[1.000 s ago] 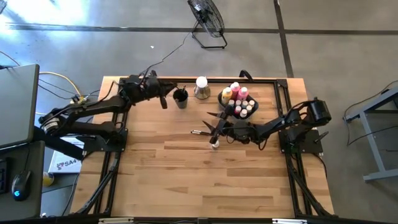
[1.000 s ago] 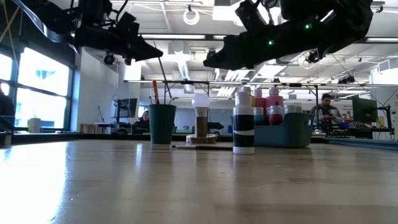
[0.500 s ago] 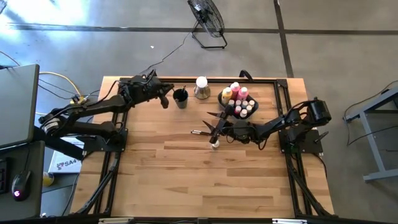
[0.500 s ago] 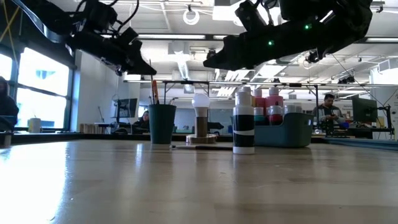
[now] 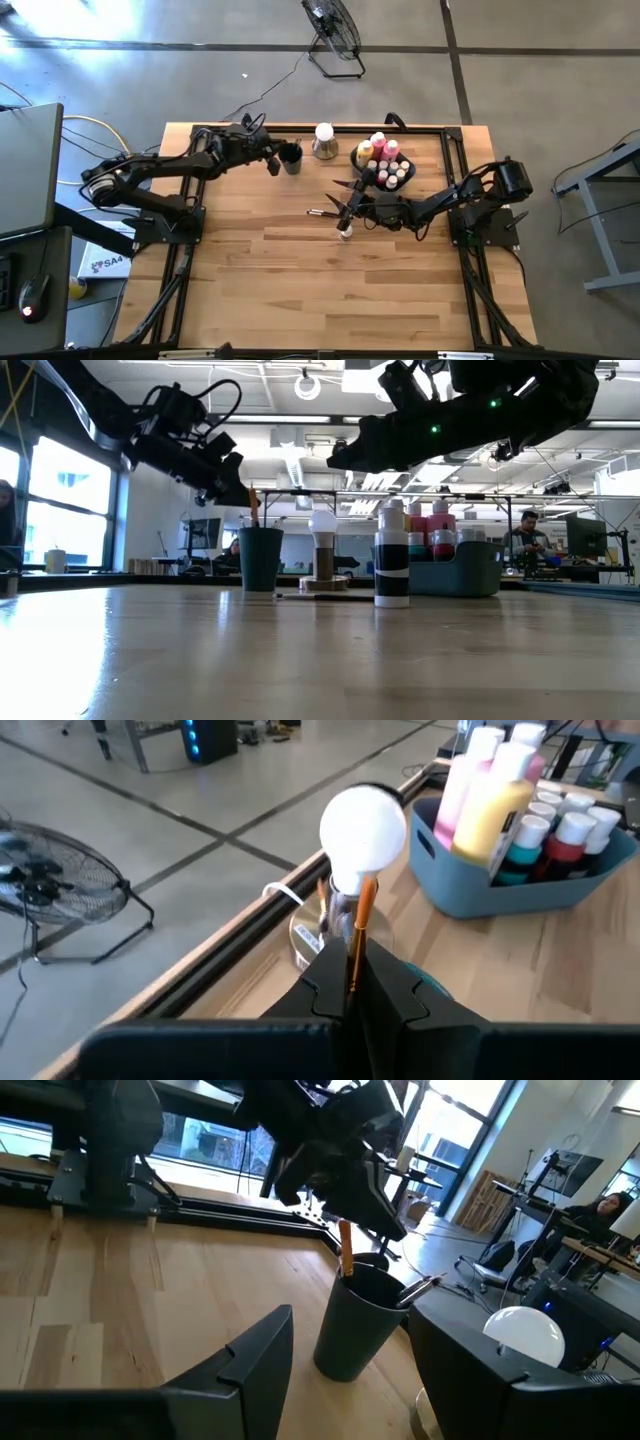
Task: Pick & Place Paint Supplies
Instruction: Put the gold paintbrush into the blue cup
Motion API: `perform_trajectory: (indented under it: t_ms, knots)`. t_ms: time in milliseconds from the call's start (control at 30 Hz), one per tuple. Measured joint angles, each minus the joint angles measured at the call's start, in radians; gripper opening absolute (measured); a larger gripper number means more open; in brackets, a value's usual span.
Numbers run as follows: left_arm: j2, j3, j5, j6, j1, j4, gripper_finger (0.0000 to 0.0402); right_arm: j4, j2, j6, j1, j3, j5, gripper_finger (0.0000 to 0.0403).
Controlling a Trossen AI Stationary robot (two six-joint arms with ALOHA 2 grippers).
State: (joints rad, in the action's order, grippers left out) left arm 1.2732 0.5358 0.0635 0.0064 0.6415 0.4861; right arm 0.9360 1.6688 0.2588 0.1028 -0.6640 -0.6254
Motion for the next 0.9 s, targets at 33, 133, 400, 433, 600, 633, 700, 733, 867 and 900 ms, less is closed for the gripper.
perform_trajectory:
  t_ms: [33,133,400,433,600,633,700,733,867,900]
  knots:
    - [0.007,0.0,0.0,-0.007,0.0,0.002,0.0006,0.0,0.0,0.0,0.0,0.0,0.0,0.0194]
    - [0.02,0.0,-0.001,-0.014,0.0,0.006,0.0006,-0.001,0.0,0.0,0.0,0.0,0.0,0.0194]
    - [0.021,0.0,-0.01,-0.015,0.0,0.009,0.0047,-0.001,0.0,0.0,0.0,0.0,0.0,0.0194]
    - [0.021,0.0,-0.02,-0.016,0.0,0.012,0.0055,-0.001,0.0,0.0,0.0,0.0,0.0,0.0194]
    - [0.021,0.0,-0.065,-0.038,0.0,0.018,0.0094,-0.002,0.0,0.0,0.0,0.0,0.0,0.0194]
    - [0.021,0.0,-0.065,-0.036,0.0,0.022,0.0101,-0.003,0.0,0.0,0.0,0.0,0.0,0.0194]
    - [0.021,0.0,-0.065,-0.033,0.0,0.034,0.0114,-0.005,0.0,0.0,0.0,0.0,0.0,0.0194]
    - [0.021,0.0,-0.064,-0.033,0.0,0.042,0.012,-0.005,0.0,0.0,0.0,0.0,0.0,0.0194]
    - [0.015,0.015,-0.062,0.011,0.0,0.032,0.0132,-0.005,0.0,0.0,0.0,0.0,0.0,0.0194]
    - [0.005,0.021,-0.062,0.021,0.0,0.022,0.0132,-0.005,0.0,0.0,0.0,0.0,0.0,0.0194]
